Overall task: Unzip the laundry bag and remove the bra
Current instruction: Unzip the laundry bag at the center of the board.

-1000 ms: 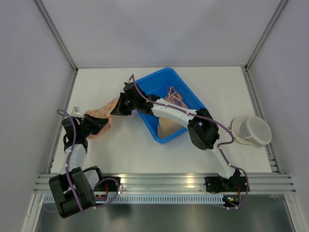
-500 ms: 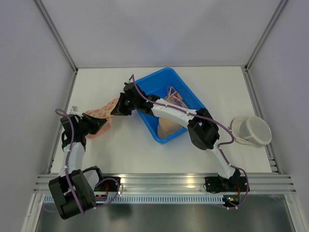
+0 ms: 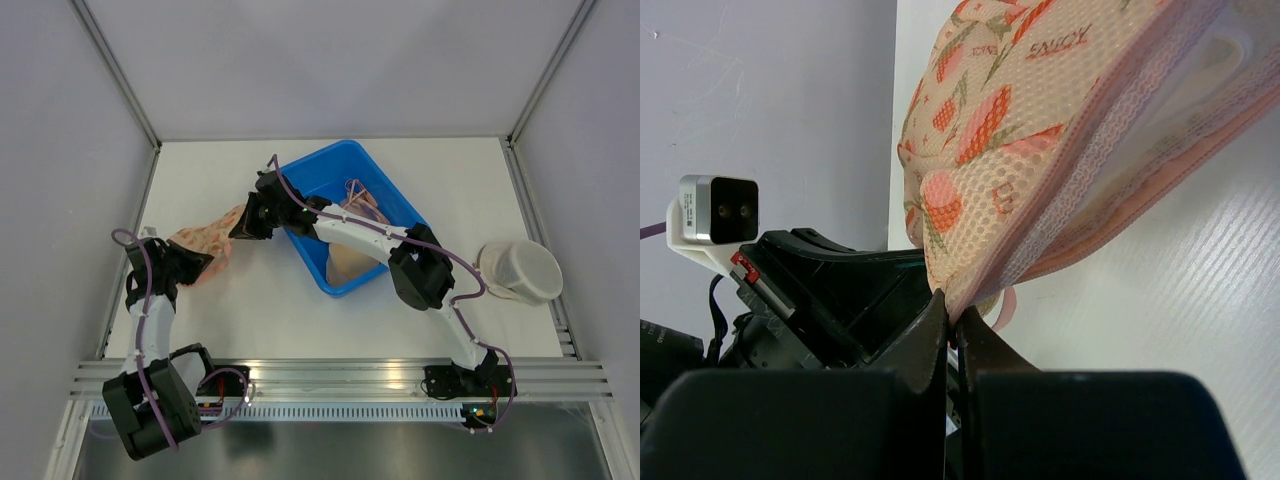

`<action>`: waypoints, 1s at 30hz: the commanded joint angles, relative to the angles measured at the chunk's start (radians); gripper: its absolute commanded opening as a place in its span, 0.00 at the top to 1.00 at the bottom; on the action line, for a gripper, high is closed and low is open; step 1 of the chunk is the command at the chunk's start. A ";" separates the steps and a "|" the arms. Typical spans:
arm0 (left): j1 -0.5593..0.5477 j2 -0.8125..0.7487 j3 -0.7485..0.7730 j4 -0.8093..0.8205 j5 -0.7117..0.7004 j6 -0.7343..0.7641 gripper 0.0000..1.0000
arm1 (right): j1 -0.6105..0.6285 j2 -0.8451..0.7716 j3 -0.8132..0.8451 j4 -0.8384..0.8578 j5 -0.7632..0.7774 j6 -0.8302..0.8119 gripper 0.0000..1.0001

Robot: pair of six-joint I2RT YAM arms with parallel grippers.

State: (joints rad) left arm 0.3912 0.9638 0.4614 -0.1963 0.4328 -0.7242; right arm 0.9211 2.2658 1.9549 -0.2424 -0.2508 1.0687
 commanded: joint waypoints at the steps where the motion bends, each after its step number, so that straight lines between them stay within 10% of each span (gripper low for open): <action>1: 0.001 -0.033 0.026 0.010 0.033 0.045 0.98 | 0.007 -0.045 0.021 0.032 -0.013 0.004 1.00; 4: 0.001 -0.046 -0.019 0.116 0.162 0.045 0.96 | 0.005 -0.048 0.027 0.035 -0.016 0.008 1.00; 11: 0.001 -0.100 -0.112 0.235 0.219 0.003 0.56 | 0.007 -0.069 0.027 0.048 -0.030 0.022 1.00; 30: 0.001 -0.016 -0.113 0.305 0.205 -0.023 0.47 | 0.012 -0.091 -0.001 0.068 -0.036 0.028 1.00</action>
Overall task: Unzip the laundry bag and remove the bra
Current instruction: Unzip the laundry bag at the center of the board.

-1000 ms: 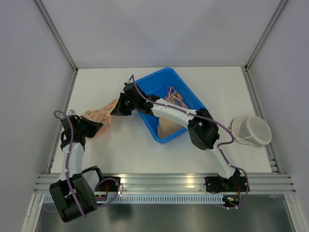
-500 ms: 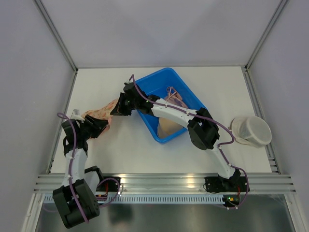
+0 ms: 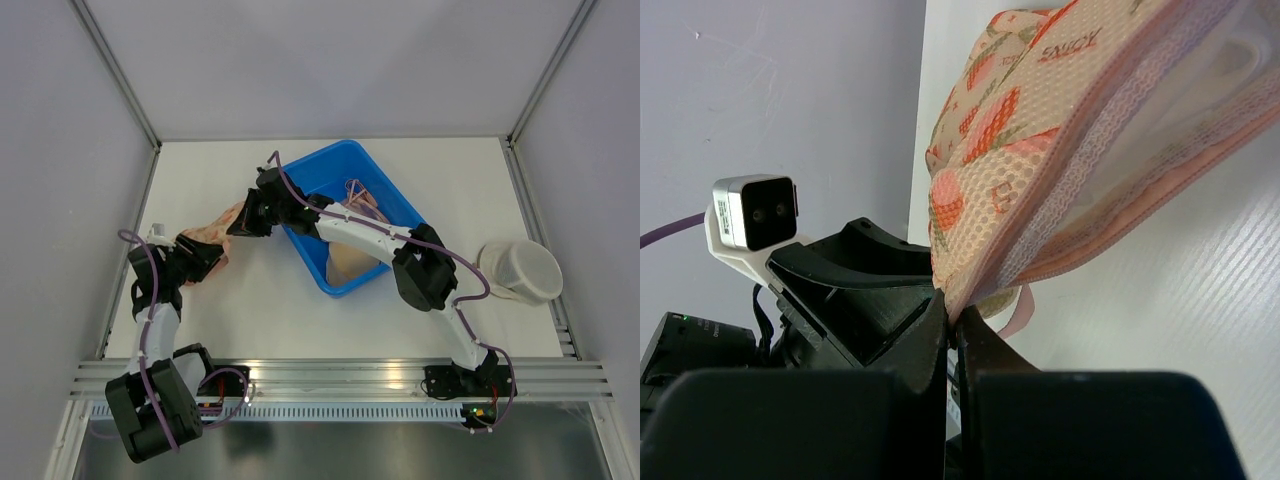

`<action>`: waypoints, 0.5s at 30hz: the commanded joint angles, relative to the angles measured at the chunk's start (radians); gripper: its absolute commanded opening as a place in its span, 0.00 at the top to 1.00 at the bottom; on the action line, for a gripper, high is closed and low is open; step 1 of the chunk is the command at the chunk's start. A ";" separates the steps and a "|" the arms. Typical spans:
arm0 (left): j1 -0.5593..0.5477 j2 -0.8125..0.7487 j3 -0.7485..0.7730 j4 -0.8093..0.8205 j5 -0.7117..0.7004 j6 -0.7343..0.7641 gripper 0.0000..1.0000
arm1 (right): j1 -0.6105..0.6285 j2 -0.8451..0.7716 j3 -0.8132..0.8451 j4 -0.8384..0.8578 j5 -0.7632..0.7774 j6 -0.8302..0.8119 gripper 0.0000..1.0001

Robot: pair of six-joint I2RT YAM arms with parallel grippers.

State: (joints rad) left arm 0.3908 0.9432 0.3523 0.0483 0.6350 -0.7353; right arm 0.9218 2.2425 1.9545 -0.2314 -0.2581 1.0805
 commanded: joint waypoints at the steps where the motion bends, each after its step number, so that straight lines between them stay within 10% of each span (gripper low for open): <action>1: 0.002 0.008 -0.006 0.068 0.002 -0.012 0.47 | 0.009 -0.069 -0.006 0.058 -0.029 0.016 1.00; 15: 0.002 0.022 -0.006 0.150 0.045 -0.029 0.64 | 0.020 -0.067 -0.032 0.069 -0.029 0.018 1.00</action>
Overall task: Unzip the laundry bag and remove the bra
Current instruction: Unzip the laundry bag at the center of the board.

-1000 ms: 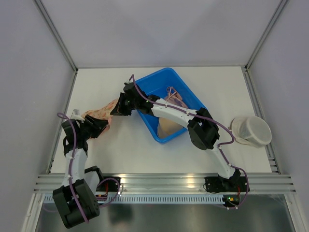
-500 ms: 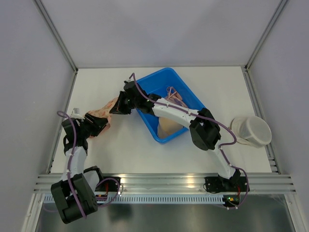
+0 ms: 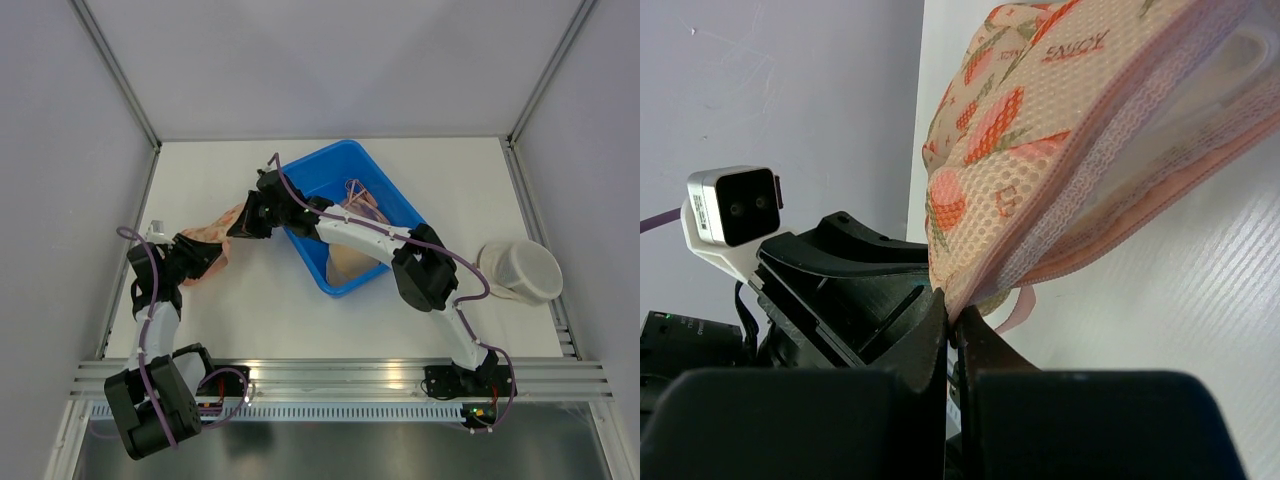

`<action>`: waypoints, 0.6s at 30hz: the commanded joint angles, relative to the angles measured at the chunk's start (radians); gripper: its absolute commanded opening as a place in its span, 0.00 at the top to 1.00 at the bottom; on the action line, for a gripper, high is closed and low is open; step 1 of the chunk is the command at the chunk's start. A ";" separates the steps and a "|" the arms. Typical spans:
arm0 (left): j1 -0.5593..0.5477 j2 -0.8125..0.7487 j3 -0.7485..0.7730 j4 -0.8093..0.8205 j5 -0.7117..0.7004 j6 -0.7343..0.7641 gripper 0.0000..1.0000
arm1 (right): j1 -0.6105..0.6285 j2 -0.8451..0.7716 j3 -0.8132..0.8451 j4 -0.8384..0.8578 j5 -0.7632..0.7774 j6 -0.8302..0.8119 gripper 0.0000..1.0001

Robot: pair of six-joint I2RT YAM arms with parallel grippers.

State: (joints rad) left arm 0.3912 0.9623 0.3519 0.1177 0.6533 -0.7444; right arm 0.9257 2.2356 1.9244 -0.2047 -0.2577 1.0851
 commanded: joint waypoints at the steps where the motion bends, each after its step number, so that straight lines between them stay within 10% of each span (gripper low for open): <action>1: 0.001 0.006 -0.005 0.082 0.028 -0.021 0.66 | 0.016 -0.063 -0.005 0.045 -0.029 0.013 0.99; 18: 0.001 -0.010 0.018 0.033 0.017 -0.023 0.93 | 0.019 -0.065 -0.021 0.051 -0.026 0.012 1.00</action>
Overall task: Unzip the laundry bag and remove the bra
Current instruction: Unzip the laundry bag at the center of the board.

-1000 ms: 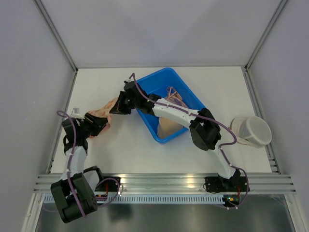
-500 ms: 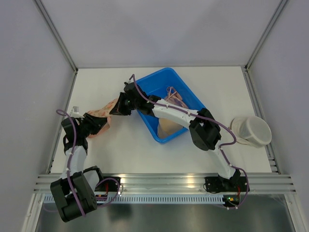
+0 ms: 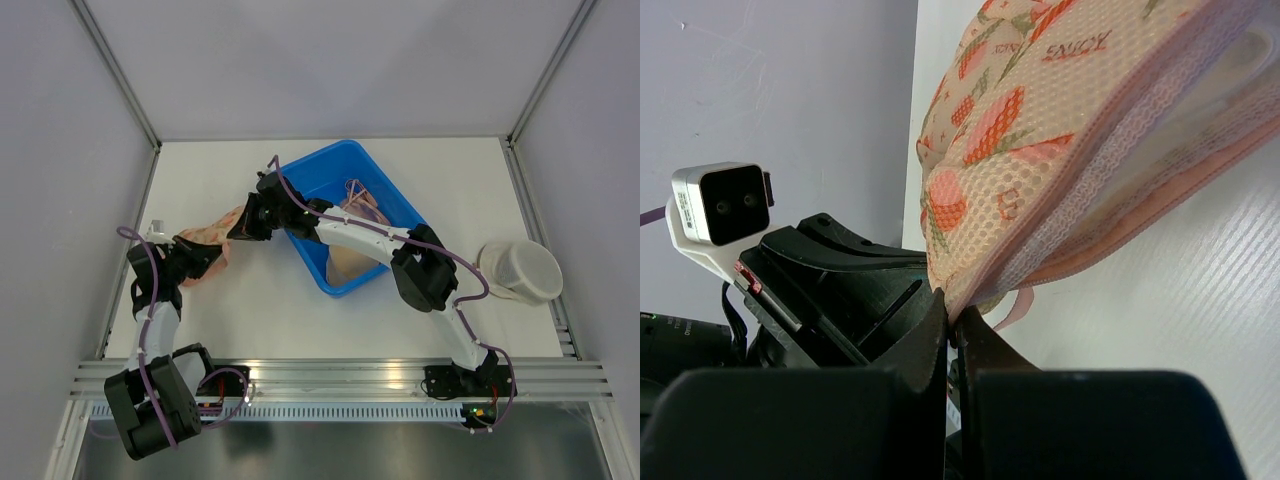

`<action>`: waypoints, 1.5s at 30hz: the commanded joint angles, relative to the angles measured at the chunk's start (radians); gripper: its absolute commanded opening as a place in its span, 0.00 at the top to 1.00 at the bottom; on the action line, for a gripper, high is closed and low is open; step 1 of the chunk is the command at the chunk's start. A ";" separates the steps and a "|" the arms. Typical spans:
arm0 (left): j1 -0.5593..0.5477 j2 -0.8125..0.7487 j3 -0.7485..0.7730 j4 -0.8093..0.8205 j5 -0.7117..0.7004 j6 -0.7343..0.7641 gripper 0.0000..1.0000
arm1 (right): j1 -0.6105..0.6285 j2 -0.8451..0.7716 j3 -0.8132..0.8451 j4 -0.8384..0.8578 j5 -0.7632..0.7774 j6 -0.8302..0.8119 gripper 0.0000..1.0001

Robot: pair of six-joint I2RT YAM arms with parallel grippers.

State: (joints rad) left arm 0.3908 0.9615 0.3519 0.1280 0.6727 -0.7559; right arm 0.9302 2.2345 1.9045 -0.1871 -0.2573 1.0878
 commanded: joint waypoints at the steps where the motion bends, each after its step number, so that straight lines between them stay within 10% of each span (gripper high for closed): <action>1: 0.002 -0.006 0.016 0.022 -0.002 -0.014 0.95 | 0.013 -0.065 -0.001 0.034 -0.026 0.009 1.00; 33: 0.002 0.005 0.243 -0.581 -0.513 0.136 0.98 | 0.013 0.109 0.165 -0.097 0.032 -0.054 0.98; 45: 0.002 -0.007 0.170 -0.441 -0.318 0.075 0.98 | 0.010 0.139 0.245 -0.141 0.058 -0.046 0.39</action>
State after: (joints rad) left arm 0.3866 0.9642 0.5331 -0.3851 0.2806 -0.6643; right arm 0.9375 2.4390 2.1773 -0.3489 -0.2104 1.0260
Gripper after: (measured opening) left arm 0.023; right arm 0.594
